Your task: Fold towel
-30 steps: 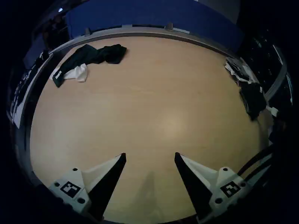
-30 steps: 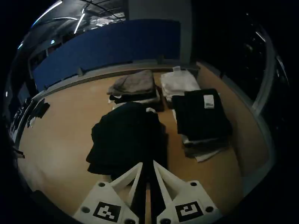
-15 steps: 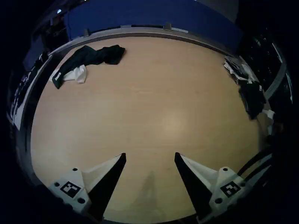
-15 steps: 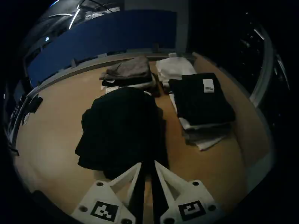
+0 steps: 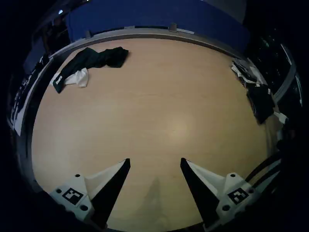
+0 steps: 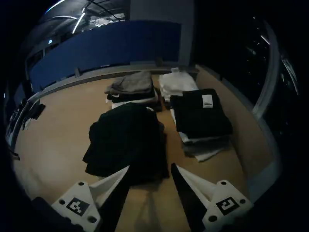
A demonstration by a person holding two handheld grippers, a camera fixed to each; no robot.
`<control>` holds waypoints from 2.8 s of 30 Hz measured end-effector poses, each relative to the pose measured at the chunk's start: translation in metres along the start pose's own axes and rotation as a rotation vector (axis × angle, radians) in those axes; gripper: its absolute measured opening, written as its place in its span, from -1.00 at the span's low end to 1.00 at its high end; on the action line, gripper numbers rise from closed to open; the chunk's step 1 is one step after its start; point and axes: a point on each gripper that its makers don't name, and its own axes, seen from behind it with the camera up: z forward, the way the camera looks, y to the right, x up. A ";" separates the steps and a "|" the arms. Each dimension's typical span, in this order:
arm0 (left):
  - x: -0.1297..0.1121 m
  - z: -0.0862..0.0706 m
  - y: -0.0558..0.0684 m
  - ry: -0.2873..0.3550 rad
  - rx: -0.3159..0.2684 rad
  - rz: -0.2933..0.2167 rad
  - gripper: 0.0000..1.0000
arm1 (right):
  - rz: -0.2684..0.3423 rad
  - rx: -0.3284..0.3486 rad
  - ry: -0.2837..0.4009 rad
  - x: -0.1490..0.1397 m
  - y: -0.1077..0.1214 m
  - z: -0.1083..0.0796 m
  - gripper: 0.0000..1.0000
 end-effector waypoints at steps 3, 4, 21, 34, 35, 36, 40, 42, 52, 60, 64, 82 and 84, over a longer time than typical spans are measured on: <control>0.000 0.000 0.000 0.000 -0.003 -0.001 0.93 | -0.005 -0.016 0.010 0.004 0.002 -0.004 0.62; 0.000 0.000 0.000 0.001 -0.003 -0.001 0.93 | -0.005 -0.021 0.014 0.005 0.003 -0.005 0.63; 0.003 -0.008 -0.001 0.007 -0.002 -0.007 0.93 | -0.005 0.006 0.062 0.030 -0.013 -0.005 0.64; 0.001 -0.008 -0.008 0.010 0.009 -0.026 0.93 | -0.066 0.098 0.078 0.053 -0.063 0.018 0.82; 0.001 -0.008 -0.009 0.010 0.010 -0.026 0.93 | -0.072 0.103 0.079 0.054 -0.066 0.020 0.94; 0.001 -0.008 -0.010 0.010 0.011 -0.027 0.93 | -0.079 0.107 0.079 0.056 -0.069 0.021 1.00; 0.001 -0.007 -0.012 0.011 0.015 -0.036 0.93 | -0.100 0.116 0.077 0.059 -0.078 0.029 1.00; 0.000 -0.007 -0.013 0.011 0.017 -0.040 0.93 | -0.106 0.120 0.076 0.061 -0.081 0.033 1.00; 0.001 -0.005 -0.018 0.007 0.028 -0.049 0.93 | -0.131 0.122 0.067 0.067 -0.086 0.054 1.00; -0.001 -0.004 -0.022 0.002 0.038 -0.062 0.93 | -0.125 0.107 0.038 0.067 -0.082 0.080 1.00; -0.003 -0.005 -0.025 -0.006 0.045 -0.068 0.93 | -0.116 0.096 0.024 0.067 -0.079 0.092 1.00; -0.004 0.001 -0.025 -0.009 0.051 -0.076 0.93 | -0.124 0.075 -0.024 0.063 -0.071 0.113 1.00; -0.004 0.001 -0.024 -0.009 0.049 -0.075 0.93 | -0.121 0.079 -0.013 0.065 -0.072 0.109 1.00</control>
